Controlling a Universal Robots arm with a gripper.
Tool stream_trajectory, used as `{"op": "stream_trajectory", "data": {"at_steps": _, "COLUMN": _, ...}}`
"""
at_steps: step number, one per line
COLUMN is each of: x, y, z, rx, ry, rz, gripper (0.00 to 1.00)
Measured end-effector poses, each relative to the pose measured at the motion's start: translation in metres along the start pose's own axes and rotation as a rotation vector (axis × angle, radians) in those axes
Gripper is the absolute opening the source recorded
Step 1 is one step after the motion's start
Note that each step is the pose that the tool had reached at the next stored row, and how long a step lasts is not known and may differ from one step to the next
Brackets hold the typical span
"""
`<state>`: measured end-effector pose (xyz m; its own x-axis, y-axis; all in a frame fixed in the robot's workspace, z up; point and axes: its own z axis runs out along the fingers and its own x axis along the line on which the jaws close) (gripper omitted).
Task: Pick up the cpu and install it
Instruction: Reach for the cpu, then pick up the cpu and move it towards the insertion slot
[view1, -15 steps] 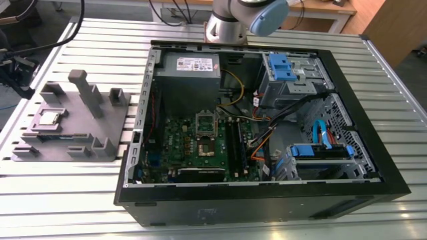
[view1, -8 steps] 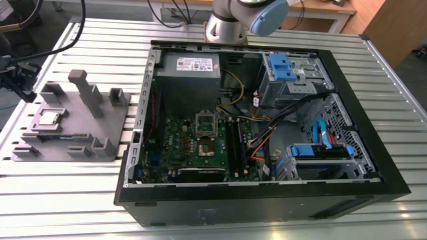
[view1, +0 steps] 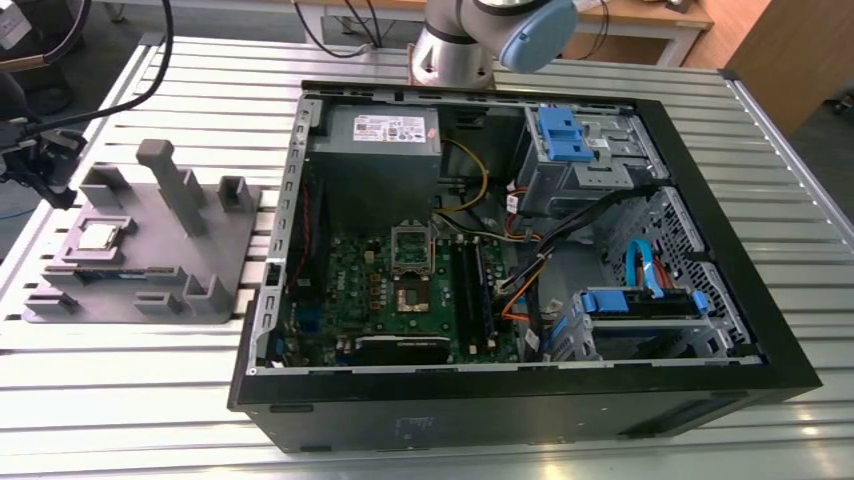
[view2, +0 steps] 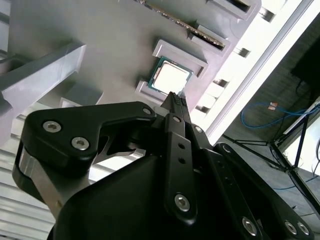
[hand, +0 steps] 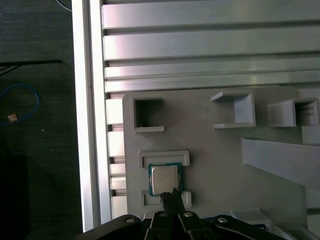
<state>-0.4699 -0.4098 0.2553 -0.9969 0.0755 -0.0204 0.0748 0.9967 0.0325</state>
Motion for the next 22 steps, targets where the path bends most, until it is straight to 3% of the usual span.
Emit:
{"op": "stream_trajectory", "data": {"at_steps": 15, "x": 0.0001, "y": -0.0001, "z": 0.0019, "rx": 0.0002, "ry": 0.0002, "rz": 0.000, "gripper": 0.11}}
{"op": "stream_trajectory", "data": {"at_steps": 17, "x": 0.0001, "y": -0.0001, "z": 0.0020, "rx": 0.0001, "ry": 0.0002, "rz": 0.000, "gripper": 0.16}}
{"op": "stream_trajectory", "data": {"at_steps": 19, "x": 0.0001, "y": -0.0001, "z": 0.0020, "rx": 0.0001, "ry": 0.0002, "rz": 0.000, "gripper": 0.29}}
{"op": "stream_trajectory", "data": {"at_steps": 22, "x": 0.0001, "y": -0.0001, "z": 0.0020, "rx": 0.0001, "ry": 0.0002, "rz": 0.000, "gripper": 0.35}}
